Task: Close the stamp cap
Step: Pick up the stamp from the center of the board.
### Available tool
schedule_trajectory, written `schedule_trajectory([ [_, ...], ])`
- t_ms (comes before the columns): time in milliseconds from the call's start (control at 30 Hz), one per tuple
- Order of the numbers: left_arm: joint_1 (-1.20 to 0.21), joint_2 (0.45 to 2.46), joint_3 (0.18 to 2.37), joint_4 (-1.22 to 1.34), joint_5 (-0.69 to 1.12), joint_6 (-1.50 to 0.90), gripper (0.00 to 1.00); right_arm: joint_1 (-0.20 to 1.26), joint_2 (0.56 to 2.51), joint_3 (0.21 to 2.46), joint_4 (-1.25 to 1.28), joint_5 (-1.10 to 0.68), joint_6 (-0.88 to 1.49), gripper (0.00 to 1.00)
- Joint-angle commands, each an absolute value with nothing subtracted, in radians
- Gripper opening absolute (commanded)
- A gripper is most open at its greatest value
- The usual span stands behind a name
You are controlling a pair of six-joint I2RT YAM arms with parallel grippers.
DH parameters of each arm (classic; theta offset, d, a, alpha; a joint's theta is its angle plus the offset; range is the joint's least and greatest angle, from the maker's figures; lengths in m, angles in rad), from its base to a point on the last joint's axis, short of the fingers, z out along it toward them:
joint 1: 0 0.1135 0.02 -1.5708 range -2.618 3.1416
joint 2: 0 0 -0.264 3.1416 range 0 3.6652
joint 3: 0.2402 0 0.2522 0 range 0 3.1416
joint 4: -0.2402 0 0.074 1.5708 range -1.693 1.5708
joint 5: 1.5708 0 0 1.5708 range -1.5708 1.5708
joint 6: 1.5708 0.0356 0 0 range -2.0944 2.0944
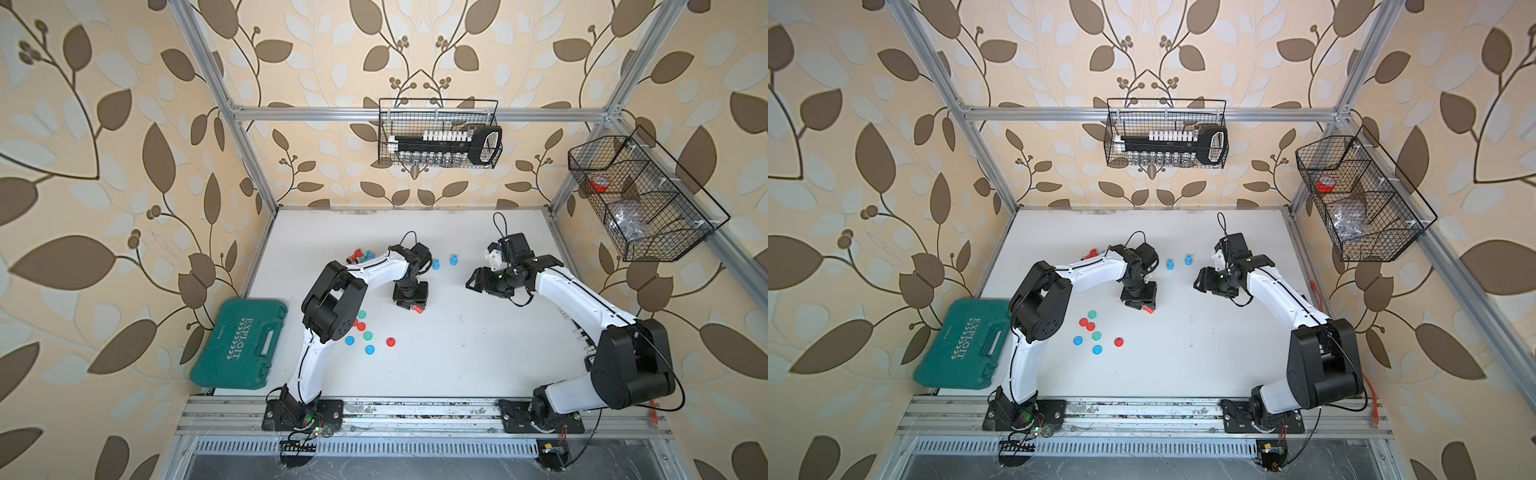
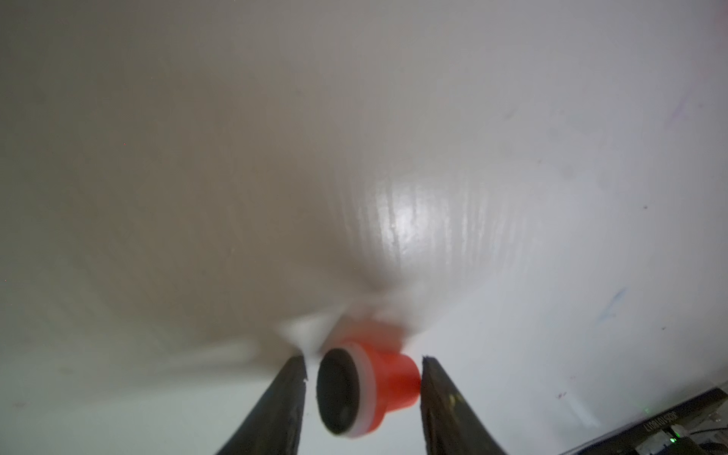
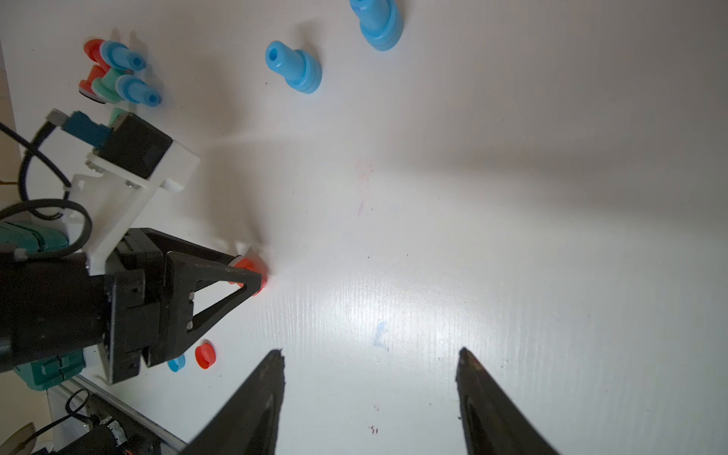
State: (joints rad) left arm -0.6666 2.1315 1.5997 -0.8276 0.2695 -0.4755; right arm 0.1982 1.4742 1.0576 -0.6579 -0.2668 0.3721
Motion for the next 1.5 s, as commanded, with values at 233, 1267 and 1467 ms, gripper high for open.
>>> schedule_trajectory([
  [233, -0.664, 2.163, 1.629, -0.867, 0.25, -0.424, 0.47, 0.202, 1.456, 1.035, -0.647, -0.276, 0.365, 0.65],
  [1267, -0.672, 2.097, 1.67, -0.927, 0.212, -0.582, 0.25, 0.2, 1.394, 1.042, -0.642, -0.352, 0.375, 0.66],
  [1467, -0.616, 1.913, 1.578, -0.851, 0.32, -0.827, 0.24, 0.216, 1.224, 0.922, -0.448, -0.527, 0.524, 0.7],
])
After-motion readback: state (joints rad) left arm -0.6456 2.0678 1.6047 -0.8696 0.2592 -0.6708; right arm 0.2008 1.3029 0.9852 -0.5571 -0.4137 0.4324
